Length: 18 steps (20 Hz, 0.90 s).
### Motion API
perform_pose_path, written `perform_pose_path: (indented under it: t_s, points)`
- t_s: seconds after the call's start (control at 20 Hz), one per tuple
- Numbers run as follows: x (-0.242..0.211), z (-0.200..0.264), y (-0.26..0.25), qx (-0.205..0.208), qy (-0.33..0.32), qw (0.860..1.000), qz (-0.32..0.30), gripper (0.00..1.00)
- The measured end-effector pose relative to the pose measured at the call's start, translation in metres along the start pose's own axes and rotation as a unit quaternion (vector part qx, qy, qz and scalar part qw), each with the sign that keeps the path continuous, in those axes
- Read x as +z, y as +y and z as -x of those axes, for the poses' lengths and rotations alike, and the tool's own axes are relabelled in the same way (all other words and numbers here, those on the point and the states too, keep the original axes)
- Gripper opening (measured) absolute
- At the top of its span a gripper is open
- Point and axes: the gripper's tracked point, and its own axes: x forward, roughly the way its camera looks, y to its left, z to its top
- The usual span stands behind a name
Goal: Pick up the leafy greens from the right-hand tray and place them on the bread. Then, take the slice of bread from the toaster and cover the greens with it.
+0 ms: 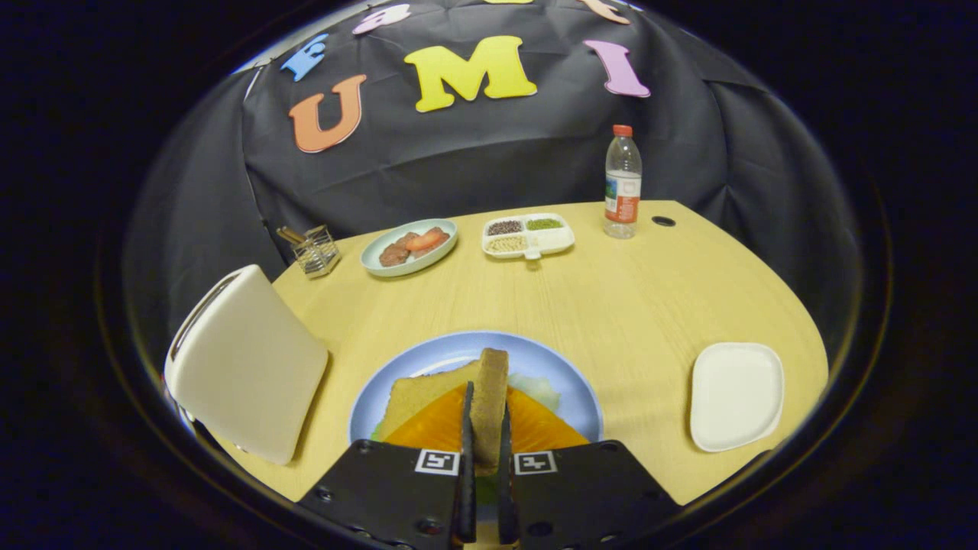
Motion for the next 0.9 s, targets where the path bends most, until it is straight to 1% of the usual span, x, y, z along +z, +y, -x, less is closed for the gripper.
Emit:
perform_pose_path:
  t_s: [0.1,0.15,0.2,0.25,0.35,0.4,0.6,0.65,0.75,0.9]
  points:
    - [-0.002,-0.003,-0.003,0.004,-0.003,1.000,-0.003,0.11]
    - [-0.002,-0.004,-0.004,0.004,-0.007,1.000,-0.003,0.16]
    - [-0.002,-0.004,-0.009,-0.004,-0.008,1.000,-0.001,0.16]
    - [-0.004,-0.006,-0.009,-0.003,-0.008,1.000,-0.002,0.31]
    - [-0.002,-0.001,-0.009,-0.005,-0.016,1.000,-0.001,0.33]
    - [-0.001,0.003,-0.008,-0.003,-0.022,1.000,0.005,0.37]
    - [0.012,0.032,-0.011,-0.021,-0.056,0.997,0.040,0.73]
    - [0.019,0.044,-0.010,-0.025,-0.073,0.996,0.047,0.87]
    - [0.030,0.072,-0.008,-0.027,-0.106,0.993,0.051,0.88]
    - [0.040,0.121,-0.002,-0.032,-0.152,0.986,0.062,0.95]
